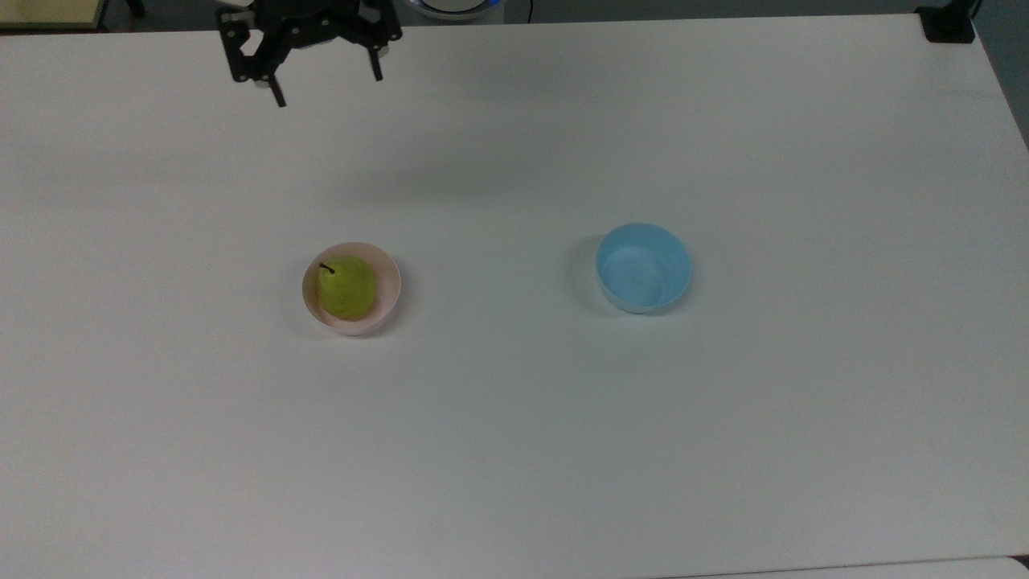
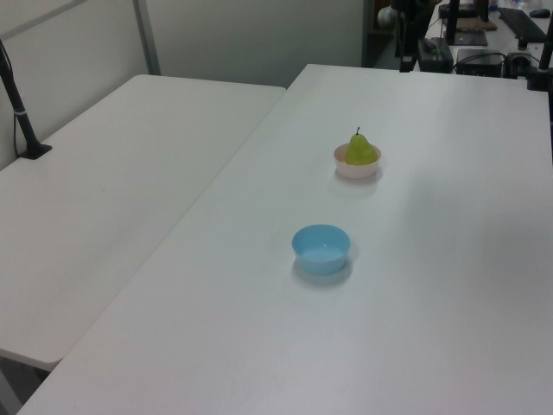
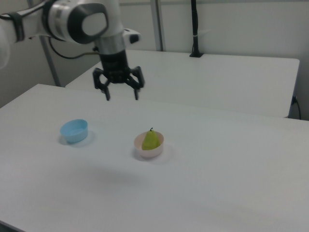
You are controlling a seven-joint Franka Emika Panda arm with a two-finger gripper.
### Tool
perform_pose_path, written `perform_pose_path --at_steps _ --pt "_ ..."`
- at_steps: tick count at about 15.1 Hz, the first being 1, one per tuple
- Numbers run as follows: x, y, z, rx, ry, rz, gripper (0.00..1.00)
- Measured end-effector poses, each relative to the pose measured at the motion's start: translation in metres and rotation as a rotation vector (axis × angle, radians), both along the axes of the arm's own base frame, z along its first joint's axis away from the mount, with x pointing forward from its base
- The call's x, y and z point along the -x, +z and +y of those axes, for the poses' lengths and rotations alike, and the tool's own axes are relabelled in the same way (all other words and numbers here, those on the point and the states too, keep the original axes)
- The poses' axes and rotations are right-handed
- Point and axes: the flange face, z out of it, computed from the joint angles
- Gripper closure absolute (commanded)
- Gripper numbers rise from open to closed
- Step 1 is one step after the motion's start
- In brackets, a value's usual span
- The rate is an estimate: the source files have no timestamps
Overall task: Pick up a pear from the bowl
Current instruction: 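Move the open gripper over the pink bowl holding the green pear, then lower the gripper around the green pear and close on it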
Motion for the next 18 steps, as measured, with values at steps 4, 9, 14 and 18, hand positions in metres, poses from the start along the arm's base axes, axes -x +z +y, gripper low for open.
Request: perform_pose_path --at_steps 4,9,14,18 --pt "-0.026 -0.039 -0.033 0.012 0.011 0.039 0.00" --pt "-0.062 -0.090 -0.039 0.031 -0.003 -0.023 0.00" --pt "-0.078 -0.122 -0.039 0.036 -0.041 -0.042 0.00" --pt "-0.086 -0.146 -0.036 0.037 -0.048 -0.048 0.00"
